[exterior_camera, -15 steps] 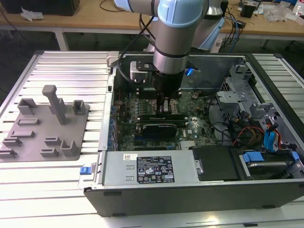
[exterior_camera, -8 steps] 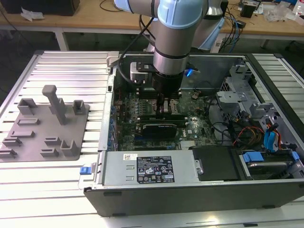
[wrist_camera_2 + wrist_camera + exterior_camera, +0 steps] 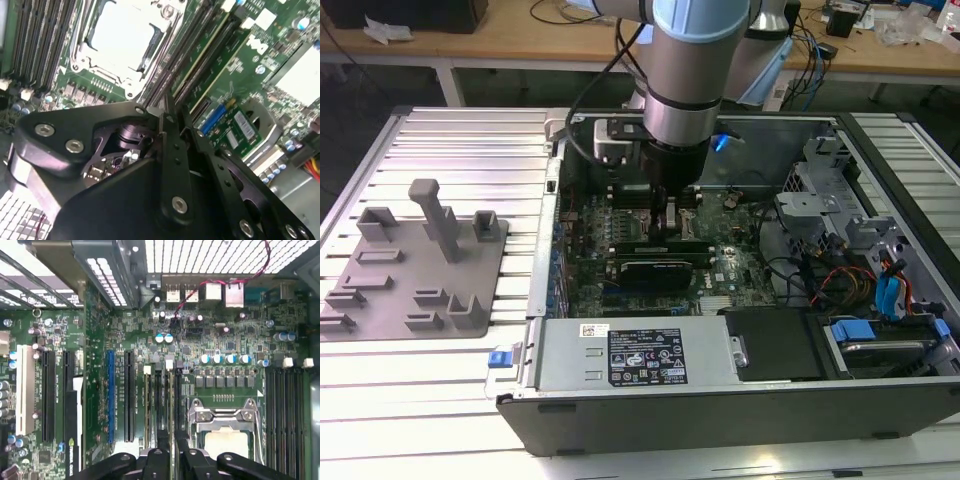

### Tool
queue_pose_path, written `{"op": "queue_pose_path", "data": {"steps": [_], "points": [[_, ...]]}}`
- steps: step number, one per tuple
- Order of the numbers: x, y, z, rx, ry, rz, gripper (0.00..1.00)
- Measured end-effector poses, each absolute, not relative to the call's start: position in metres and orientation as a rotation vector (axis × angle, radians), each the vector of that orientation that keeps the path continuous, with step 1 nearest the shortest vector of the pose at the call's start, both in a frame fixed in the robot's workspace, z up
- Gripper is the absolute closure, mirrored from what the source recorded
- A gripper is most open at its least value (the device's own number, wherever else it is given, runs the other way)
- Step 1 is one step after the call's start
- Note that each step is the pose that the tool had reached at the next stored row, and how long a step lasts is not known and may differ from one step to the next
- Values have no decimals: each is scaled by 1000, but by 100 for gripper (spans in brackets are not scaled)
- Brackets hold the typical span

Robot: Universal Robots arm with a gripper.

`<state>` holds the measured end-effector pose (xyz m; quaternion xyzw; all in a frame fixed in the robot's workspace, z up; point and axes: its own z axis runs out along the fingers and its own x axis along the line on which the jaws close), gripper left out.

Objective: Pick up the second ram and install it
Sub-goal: 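Insert the second ram into the second slot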

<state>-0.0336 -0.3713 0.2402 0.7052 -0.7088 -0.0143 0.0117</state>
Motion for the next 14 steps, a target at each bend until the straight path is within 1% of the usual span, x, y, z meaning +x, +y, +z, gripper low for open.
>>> {"op": "queue_pose_path", "data": {"steps": [7,8,9,12,14], "points": [[-15,-371,240,2198,-2209,-48,83],[-15,-371,240,2198,-2209,-48,85],[-15,-371,240,2198,-2209,-48,91],[-14,-371,240,2198,-2209,-48,92],[-14,-371,246,2198,-2209,-48,92]]}}
